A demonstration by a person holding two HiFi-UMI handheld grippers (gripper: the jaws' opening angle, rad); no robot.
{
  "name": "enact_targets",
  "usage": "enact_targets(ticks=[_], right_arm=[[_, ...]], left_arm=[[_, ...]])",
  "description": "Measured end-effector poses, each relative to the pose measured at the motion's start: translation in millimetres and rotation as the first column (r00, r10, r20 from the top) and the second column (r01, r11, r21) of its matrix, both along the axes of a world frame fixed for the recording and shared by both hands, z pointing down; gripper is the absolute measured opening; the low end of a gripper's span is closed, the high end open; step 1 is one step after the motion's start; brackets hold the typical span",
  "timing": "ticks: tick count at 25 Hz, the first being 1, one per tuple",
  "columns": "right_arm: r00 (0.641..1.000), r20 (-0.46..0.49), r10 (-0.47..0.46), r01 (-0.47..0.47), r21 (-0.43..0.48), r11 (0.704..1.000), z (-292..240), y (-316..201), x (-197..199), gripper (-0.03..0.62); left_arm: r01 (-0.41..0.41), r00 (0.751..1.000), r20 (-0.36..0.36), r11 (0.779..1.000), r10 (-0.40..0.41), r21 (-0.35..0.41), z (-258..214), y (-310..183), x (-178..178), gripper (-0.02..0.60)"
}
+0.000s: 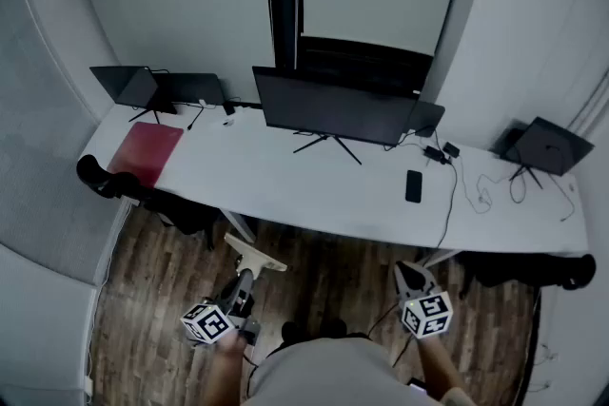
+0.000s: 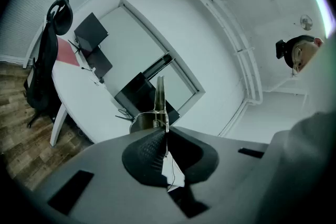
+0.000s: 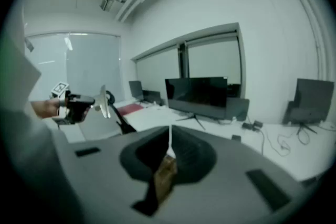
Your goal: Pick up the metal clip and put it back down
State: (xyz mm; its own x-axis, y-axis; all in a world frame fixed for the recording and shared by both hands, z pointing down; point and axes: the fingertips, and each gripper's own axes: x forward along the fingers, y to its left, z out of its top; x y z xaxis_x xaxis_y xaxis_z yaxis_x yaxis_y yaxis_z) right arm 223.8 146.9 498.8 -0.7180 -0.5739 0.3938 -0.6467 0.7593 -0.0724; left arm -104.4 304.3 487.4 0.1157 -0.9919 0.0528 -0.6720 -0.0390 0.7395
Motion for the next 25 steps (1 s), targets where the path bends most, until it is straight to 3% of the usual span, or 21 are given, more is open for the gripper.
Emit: enact_targets(ticks=[25], right_arm=[[0.999,0.043,-0.023,0.025,-0.036,0.999,11.7,-27.0,26.9,0.035]], left_arm=[[0.042,0.999,-0.006,0.999,-0.042,-0.004,3.6,-7.4,32.5,0.032]])
